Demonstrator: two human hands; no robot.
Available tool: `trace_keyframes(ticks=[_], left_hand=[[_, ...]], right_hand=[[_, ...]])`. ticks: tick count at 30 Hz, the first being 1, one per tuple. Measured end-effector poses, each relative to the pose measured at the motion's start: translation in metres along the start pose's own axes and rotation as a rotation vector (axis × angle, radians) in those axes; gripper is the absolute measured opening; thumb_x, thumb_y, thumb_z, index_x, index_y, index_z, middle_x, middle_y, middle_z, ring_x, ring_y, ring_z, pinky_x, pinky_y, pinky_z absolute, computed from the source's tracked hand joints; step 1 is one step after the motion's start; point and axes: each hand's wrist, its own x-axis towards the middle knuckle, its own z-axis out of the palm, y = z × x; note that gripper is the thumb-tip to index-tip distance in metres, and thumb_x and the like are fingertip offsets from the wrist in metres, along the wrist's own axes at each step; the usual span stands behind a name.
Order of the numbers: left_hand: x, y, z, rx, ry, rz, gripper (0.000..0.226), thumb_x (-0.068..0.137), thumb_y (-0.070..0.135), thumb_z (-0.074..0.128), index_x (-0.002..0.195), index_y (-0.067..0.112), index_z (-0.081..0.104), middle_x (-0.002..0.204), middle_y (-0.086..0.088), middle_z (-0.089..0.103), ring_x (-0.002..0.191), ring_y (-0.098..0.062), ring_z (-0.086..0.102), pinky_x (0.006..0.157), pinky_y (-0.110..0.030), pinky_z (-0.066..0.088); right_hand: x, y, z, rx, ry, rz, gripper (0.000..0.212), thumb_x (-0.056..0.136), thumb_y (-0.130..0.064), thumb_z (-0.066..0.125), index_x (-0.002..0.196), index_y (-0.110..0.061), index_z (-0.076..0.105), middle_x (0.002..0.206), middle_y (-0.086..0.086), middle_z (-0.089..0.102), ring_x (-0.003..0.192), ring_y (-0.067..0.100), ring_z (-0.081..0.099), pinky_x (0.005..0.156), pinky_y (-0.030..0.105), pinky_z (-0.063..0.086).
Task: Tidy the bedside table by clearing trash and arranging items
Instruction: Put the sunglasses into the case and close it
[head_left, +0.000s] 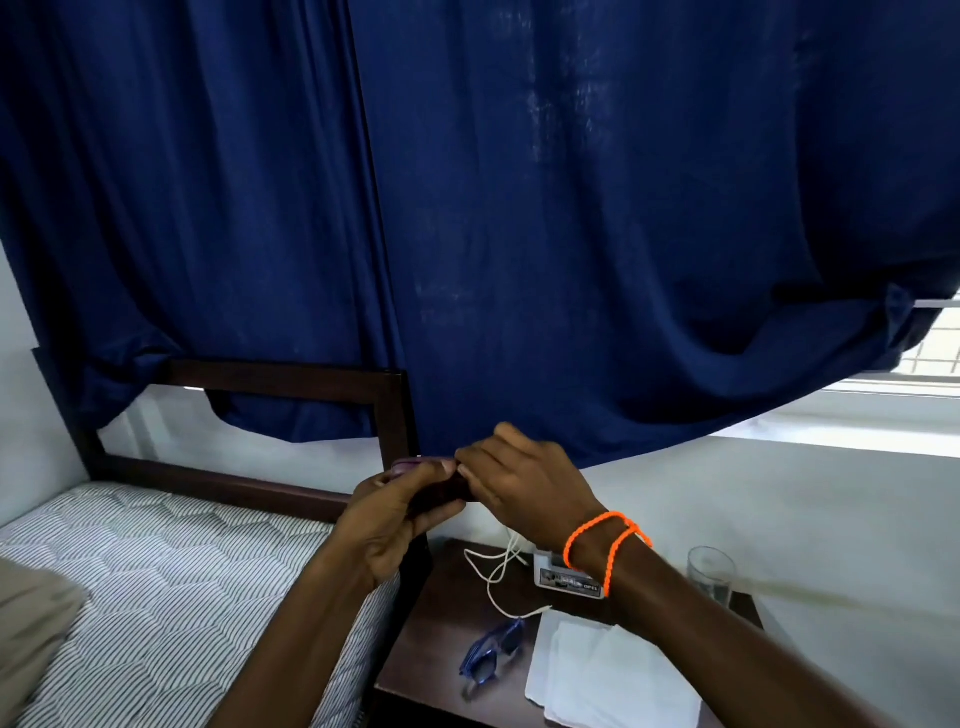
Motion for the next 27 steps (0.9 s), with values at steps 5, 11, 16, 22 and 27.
trace_keyframes(ticks=[5, 11, 16, 22, 27], left_hand=[[-0.003, 0.001, 0.003, -0.019, -0.022, -0.009, 0.044, 0.077, 0.006, 0.077, 0.118, -0.008, 0.067, 0.114, -0.026, 0.074, 0.111, -0.037, 0.072, 0.088, -0.045, 0.062], [-0.005, 0.001, 0.002, -0.043, -0.056, -0.014, 0.053, 0.074, 0.001, 0.079, 0.123, -0.011, 0.062, 0.12, -0.03, 0.07, 0.111, -0.038, 0.071, 0.095, -0.048, 0.059], [-0.006, -0.001, -0.002, -0.189, -0.097, -0.004, 0.066, 0.071, -0.011, 0.075, 0.133, -0.006, 0.054, 0.129, -0.031, 0.065, 0.116, -0.041, 0.068, 0.092, -0.048, 0.059], [-0.01, -0.001, -0.002, -0.165, -0.151, 0.022, 0.074, 0.067, -0.021, 0.068, 0.137, 0.0, 0.053, 0.132, -0.029, 0.063, 0.117, -0.044, 0.067, 0.091, -0.05, 0.06], [-0.016, -0.011, -0.004, -0.109, -0.192, -0.01, 0.072, 0.066, -0.025, 0.063, 0.135, -0.006, 0.052, 0.133, -0.035, 0.059, 0.119, -0.047, 0.064, 0.092, -0.057, 0.057]], right_hand=[[0.002, 0.0, -0.004, -0.02, 0.001, 0.011, 0.018, 0.097, -0.024, 0.054, 0.102, -0.017, 0.069, 0.09, -0.003, 0.07, 0.088, 0.018, 0.06, 0.046, 0.032, 0.048], [0.011, 0.006, -0.011, 0.208, -0.089, 0.135, 0.024, 0.098, -0.037, 0.051, 0.102, -0.022, 0.069, 0.094, -0.008, 0.068, 0.09, 0.013, 0.056, 0.057, 0.033, 0.051], [0.013, 0.02, -0.016, 0.546, -0.098, 0.409, 0.043, 0.087, -0.055, 0.064, 0.112, -0.022, 0.071, 0.106, -0.009, 0.067, 0.098, 0.009, 0.056, 0.084, 0.019, 0.045], [0.01, 0.013, -0.018, 1.112, -0.176, 0.786, 0.024, 0.087, -0.04, 0.073, 0.104, -0.023, 0.073, 0.099, -0.003, 0.073, 0.084, 0.017, 0.071, 0.06, 0.031, 0.06], [0.011, 0.005, -0.007, 0.99, -0.104, 0.906, 0.035, 0.091, -0.054, 0.061, 0.083, -0.021, 0.071, 0.079, -0.01, 0.07, 0.074, 0.002, 0.064, 0.07, 0.022, 0.05]])
